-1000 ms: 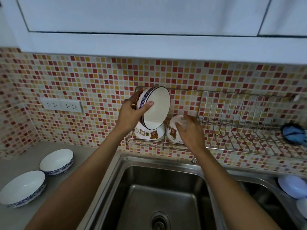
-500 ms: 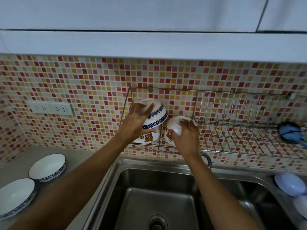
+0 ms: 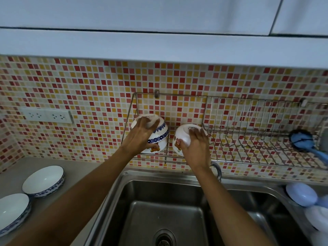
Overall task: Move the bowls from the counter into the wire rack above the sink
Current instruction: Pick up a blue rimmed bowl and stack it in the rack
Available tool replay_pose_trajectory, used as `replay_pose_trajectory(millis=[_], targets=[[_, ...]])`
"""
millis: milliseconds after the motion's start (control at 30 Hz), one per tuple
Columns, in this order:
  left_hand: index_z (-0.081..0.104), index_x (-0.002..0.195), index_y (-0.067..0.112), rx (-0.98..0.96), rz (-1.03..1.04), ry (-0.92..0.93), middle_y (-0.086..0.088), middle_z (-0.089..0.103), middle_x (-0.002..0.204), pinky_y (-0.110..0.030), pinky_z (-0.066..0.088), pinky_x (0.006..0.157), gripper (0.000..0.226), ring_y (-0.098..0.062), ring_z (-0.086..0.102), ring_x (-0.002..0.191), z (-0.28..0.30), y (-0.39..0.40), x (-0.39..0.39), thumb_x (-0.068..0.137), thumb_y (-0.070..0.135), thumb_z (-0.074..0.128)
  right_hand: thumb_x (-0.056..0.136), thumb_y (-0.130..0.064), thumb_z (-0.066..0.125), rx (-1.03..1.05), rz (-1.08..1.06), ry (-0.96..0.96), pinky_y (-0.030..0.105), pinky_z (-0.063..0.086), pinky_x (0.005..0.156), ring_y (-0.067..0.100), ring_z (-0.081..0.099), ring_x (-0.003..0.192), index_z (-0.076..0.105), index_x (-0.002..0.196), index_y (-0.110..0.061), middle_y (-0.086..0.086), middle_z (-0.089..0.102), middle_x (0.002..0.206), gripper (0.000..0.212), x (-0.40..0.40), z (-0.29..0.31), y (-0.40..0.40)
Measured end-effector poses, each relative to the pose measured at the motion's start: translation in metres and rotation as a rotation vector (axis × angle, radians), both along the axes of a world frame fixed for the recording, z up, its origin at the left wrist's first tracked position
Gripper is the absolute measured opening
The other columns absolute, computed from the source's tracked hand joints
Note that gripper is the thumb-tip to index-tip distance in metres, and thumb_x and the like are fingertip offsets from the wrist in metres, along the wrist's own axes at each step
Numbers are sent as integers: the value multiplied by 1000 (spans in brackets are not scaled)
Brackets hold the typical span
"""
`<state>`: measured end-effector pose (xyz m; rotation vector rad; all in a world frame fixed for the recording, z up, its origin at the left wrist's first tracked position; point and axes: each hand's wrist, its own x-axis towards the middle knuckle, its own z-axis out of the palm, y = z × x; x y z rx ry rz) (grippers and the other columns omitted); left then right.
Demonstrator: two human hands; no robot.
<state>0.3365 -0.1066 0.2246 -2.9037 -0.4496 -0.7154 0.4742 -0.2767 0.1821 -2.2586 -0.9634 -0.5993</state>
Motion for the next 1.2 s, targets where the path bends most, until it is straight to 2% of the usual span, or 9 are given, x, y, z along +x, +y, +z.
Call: replay_pose_trajectory(millis=[133, 300, 467, 567, 733, 1067, 1200], targets=[[29, 143, 16, -24, 3, 9, -21, 32, 141, -47, 52, 91, 104, -39, 34, 129, -2, 1, 2, 61, 51, 81, 86, -38, 66, -3, -11, -26, 49, 37, 111, 34, 41, 135, 51, 131, 4, 21, 53, 137, 63, -2, 0, -1], [29, 143, 17, -69, 14, 38, -19, 31, 139, -48, 49, 95, 103, -38, 34, 127, -5, 5, 3, 61, 55, 79, 91, -30, 62, 28, -2, -103, 39, 28, 110, 34, 43, 134, 49, 132, 7, 24, 50, 137, 57, -7, -3, -3], [30, 142, 18, -81, 15, 63, -19, 30, 137, -47, 50, 96, 103, -37, 36, 125, -6, 5, 4, 60, 56, 79, 95, -27, 50, 85, 53, -191, 45, 42, 107, 31, 45, 133, 50, 132, 4, 21, 51, 138, 49, -9, -6, -7], [32, 143, 17, -38, -1, 96, -21, 32, 138, -48, 46, 102, 103, -37, 39, 124, -7, 5, 4, 60, 55, 80, 96, -30, 42, 99, 118, -289, 43, 40, 107, 29, 47, 132, 51, 132, 3, 19, 53, 137, 50, -8, -11, -10], [32, 144, 18, -11, -1, 141, -21, 32, 141, -48, 37, 110, 101, -37, 34, 129, -8, 8, 7, 62, 52, 79, 94, -30, 47, 100, 125, -362, 39, 36, 106, 28, 50, 129, 52, 131, 2, 18, 56, 135, 49, -7, -15, -12], [34, 144, 18, -80, -24, 180, -14, 36, 137, -46, 37, 109, 96, -33, 31, 130, -13, 10, 7, 64, 40, 83, 92, -27, 60, 96, 123, -330, 40, 43, 104, 28, 51, 128, 52, 132, 2, 19, 55, 135, 50, -6, -18, -12], [37, 143, 18, -117, -45, 160, -13, 40, 137, -44, 38, 109, 84, -32, 33, 130, -16, 9, 3, 72, 31, 79, 88, -24, 67, 106, 111, -350, 37, 38, 103, 28, 54, 126, 54, 130, 2, 19, 57, 132, 51, -7, -18, -13]])
